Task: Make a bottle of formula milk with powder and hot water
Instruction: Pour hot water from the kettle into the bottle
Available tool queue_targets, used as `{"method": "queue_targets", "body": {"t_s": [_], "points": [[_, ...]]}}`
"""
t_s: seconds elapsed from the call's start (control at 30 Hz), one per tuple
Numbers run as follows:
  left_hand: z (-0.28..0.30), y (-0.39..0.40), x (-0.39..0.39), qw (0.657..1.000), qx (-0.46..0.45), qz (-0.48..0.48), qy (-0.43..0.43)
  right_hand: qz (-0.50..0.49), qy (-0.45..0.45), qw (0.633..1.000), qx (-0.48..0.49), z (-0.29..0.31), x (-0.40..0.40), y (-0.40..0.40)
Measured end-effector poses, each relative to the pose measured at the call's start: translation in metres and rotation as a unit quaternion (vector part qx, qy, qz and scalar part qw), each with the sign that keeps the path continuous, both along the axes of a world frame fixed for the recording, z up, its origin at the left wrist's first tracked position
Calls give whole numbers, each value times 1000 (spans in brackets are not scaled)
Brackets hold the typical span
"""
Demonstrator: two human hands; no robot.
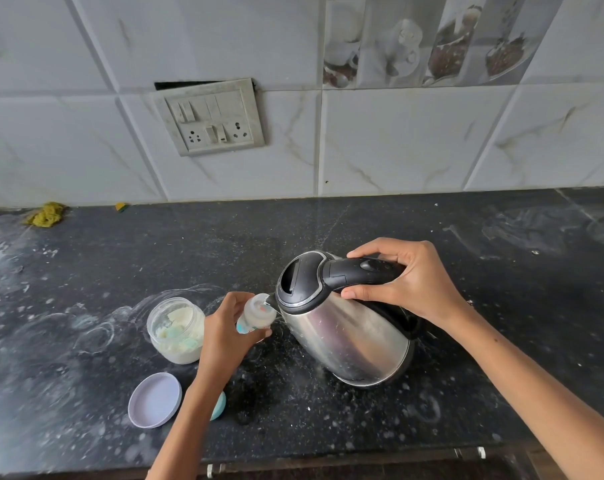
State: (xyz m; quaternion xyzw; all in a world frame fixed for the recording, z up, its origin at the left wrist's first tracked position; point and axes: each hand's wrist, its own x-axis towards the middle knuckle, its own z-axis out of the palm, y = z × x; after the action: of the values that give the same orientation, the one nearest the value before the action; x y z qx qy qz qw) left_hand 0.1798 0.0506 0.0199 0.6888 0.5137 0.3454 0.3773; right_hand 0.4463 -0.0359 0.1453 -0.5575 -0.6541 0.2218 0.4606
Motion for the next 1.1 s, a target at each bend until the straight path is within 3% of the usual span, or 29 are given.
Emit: {"method": "queue_targets", "body": {"t_s": [1.1], "points": [[-10, 1, -13, 999, 13, 25, 32, 8, -44, 999, -9, 9, -11, 10]]}}
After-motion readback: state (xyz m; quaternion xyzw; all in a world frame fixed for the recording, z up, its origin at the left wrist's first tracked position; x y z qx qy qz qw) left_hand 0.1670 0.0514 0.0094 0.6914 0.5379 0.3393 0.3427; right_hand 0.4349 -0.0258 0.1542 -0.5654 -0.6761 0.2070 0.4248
